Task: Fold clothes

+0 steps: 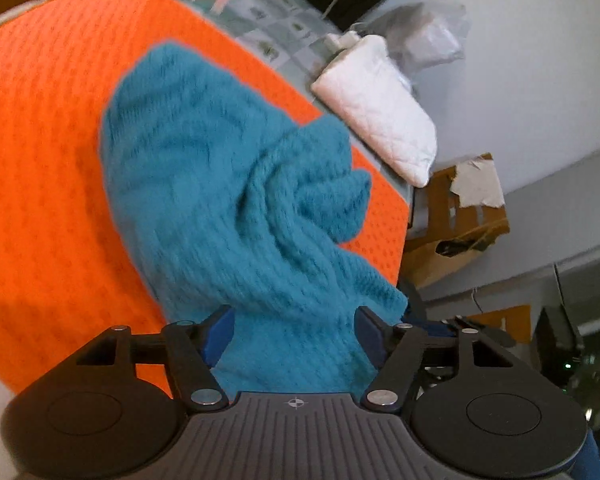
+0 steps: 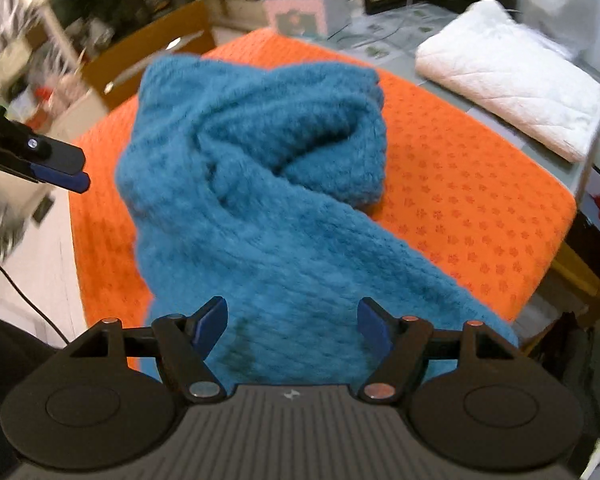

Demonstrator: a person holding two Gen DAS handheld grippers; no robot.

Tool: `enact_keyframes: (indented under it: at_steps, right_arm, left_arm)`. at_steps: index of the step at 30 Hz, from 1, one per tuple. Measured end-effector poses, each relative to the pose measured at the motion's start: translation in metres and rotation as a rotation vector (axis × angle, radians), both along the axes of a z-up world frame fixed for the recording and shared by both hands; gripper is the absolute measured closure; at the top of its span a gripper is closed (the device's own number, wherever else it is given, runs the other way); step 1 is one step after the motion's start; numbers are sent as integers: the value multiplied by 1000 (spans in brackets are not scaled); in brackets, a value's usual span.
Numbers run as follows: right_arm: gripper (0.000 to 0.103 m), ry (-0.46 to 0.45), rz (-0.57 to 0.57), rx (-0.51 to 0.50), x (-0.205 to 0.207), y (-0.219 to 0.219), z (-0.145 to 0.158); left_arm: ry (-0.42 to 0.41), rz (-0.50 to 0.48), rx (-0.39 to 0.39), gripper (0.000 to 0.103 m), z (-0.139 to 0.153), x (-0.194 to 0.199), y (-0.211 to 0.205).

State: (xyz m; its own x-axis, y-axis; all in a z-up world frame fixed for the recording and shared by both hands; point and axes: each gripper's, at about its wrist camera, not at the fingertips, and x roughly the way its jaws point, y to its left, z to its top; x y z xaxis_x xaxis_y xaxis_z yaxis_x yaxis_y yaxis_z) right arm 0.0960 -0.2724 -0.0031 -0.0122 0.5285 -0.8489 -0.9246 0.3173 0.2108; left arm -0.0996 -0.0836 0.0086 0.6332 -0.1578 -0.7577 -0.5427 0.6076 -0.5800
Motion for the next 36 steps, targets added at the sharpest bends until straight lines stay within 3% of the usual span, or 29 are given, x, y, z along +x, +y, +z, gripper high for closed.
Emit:
enact_keyframes:
  at_steps: [5,10,13,15,18,24,31,34,36]
  right_arm:
    - [25,13,117,-61,23,15,-29]
    - [26,121,189,-80,39,29,-47]
    - [39,181,202,-106,42,35,-51]
    - [68,189,226,-102,37,34,-47]
    - [83,201,233,-107,26,33,-35]
    - [86,261,287,0,-18,33,9]
    - [86,315,359,158,-77,52,49]
    - [86,312,382,190,-95,64,57]
    - [86,297,394,185,-101,68,56]
  left_arm:
    - [25,98,-25,21,-13,2,-21]
    - [48,179,-61,17,-23,2,-29]
    - [61,207,-78,15,-26,3,-30]
    - [68,220,-89,13,-27,5,-30]
    - [75,235,-105,12,-30,9,-31]
    - [55,175,-175,11,-36,26,-34]
    - [121,106,-153,11,-43,30,-35]
    - [132,107,-149,23,-49,19,-31]
    - [124,119,-159,48,-53,8,-26]
